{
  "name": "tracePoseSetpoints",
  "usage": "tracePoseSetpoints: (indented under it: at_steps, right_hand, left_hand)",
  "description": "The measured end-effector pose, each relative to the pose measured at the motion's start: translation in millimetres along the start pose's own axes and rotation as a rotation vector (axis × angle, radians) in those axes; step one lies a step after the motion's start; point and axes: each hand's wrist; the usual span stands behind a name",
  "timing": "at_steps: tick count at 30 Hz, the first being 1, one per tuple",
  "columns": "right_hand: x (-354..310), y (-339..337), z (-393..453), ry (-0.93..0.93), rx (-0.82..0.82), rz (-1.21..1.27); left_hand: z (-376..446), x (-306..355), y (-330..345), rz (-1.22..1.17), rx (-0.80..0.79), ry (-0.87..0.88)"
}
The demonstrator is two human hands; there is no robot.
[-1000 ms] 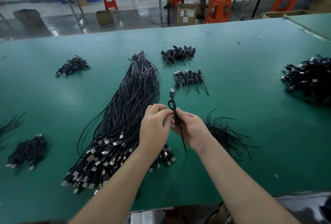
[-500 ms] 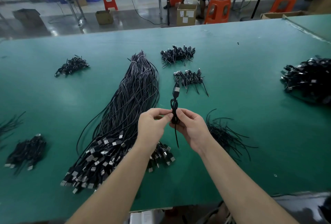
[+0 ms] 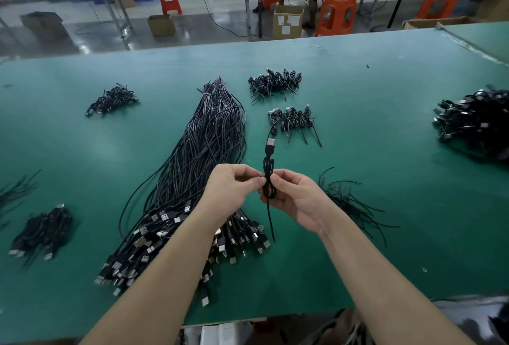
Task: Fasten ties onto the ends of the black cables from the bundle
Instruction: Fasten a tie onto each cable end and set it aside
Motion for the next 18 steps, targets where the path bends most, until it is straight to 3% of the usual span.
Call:
tracePoseSetpoints:
  at_steps: [4, 11, 15, 18]
  right_hand:
    - [-4, 3, -1, 0.076, -0.013, -0.062]
    - [2, 2, 0, 0.118, -0.006, 0.086]
    - [8, -1, -3, 0.128, -0.01, 0.168]
    - [5, -5, -5, 0.155, -0.035, 0.094]
  left_hand:
    - [-1, 1, 1, -0.019, 0.019, -0.018]
    - [-1, 1, 0, 0.132, 0.054, 0.079]
    - [-2, 1, -1, 0.022, -0.003, 0.029]
    - [-1, -1, -3, -0.034, -0.076, -0.028]
Point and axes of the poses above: each hand's wrist, its own z-axis towards the middle knuckle, its own y-axis out of the palm, x = y × z, and after that the axes turned 11 degrees about z, right-handed
